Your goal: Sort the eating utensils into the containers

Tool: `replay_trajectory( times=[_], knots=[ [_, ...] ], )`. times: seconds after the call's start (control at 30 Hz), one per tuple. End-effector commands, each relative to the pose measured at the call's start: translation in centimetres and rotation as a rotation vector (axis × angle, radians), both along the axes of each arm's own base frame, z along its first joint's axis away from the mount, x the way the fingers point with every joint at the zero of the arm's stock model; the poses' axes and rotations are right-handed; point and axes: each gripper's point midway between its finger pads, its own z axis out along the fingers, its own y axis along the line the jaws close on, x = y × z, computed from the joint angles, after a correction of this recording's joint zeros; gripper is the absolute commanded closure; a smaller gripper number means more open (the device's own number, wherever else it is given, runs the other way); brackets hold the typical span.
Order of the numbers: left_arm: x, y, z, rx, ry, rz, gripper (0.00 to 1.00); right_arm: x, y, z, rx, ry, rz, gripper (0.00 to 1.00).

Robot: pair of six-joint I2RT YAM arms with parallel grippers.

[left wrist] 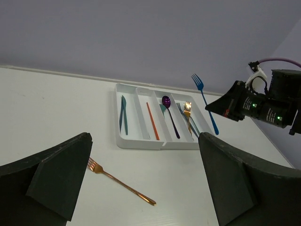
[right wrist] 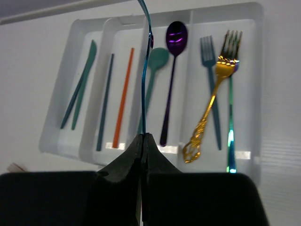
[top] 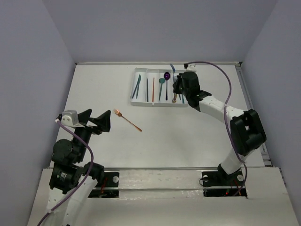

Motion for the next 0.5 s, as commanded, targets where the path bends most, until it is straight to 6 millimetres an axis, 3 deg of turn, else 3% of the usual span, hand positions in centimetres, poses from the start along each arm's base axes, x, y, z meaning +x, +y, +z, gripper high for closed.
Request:
replay_trajectory(
  times=[0.0, 0.07, 0.1, 0.3, 0.47],
  knots=[
    [-0.8, -0.2, 1.8, -0.025, -0.061, -0.022, 0.01, 2.5, -3.5, -1.3, -0.068, 0.016, -0.007, 1.00],
    [-0.7, -0.2, 1.8, -0.023, -0.060, -0.022, 0.01, 4.6, -5.5, -1.0, -0.076, 0.017, -0.021, 1.00],
    [-0.7, -0.2, 1.9, -0.023, -0.060, -0.023, 0.01, 5.3, -6.3, -3.0, -0.089, 0.067, -0.013, 1.00],
    [-0.7, -0.2, 1.8, -0.021, -0.059, -0.020, 0.01, 7.7, -6.6, -6.2, -0.155, 0.125, -0.003, 1.00],
    [-0.6, -0.3, 1.8, -0.020, -0.056, -0.023, 0.01, 8.8, -6.6, -6.4, -0.151, 0.116, -0.024, 0.97]
  ],
)
